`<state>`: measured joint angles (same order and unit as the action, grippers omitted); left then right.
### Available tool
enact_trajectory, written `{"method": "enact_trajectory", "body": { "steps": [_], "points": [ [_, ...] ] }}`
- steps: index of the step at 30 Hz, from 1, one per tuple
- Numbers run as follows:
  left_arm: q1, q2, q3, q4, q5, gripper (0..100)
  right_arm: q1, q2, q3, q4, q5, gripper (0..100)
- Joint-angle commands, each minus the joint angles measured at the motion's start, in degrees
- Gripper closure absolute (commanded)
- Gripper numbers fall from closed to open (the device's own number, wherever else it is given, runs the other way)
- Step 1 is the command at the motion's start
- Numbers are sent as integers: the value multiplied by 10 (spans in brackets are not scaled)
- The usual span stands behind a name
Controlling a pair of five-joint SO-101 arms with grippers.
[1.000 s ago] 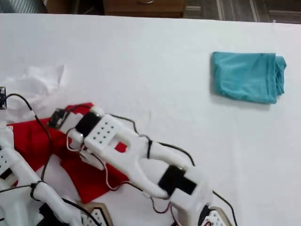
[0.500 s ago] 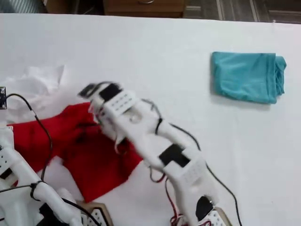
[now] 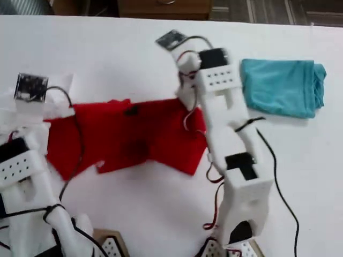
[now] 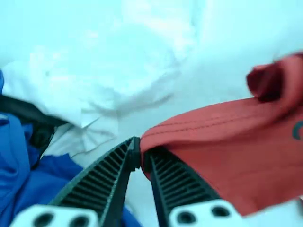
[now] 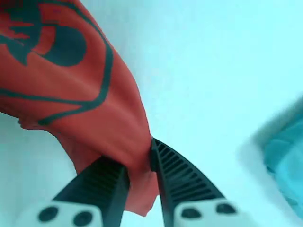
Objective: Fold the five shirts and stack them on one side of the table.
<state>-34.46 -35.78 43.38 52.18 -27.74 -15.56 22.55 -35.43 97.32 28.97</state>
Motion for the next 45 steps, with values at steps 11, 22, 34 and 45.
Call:
{"method": "enact_trajectory", "body": {
  "steps": [11, 22, 34, 45],
  "points": [
    [167, -11, -47, 33, 94, 974, 74, -36, -64, -73, 59, 977],
    [113, -11, 129, -294, 94, 931, 71, 90, -124, -134, -40, 817],
    [94, -12, 29, -179, 93, 852, 74, 79, -259, 5, -75, 769],
    [228, -11, -8, 96, -65, 854, 88, 40, -263, 36, -75, 769]
  ]
}}
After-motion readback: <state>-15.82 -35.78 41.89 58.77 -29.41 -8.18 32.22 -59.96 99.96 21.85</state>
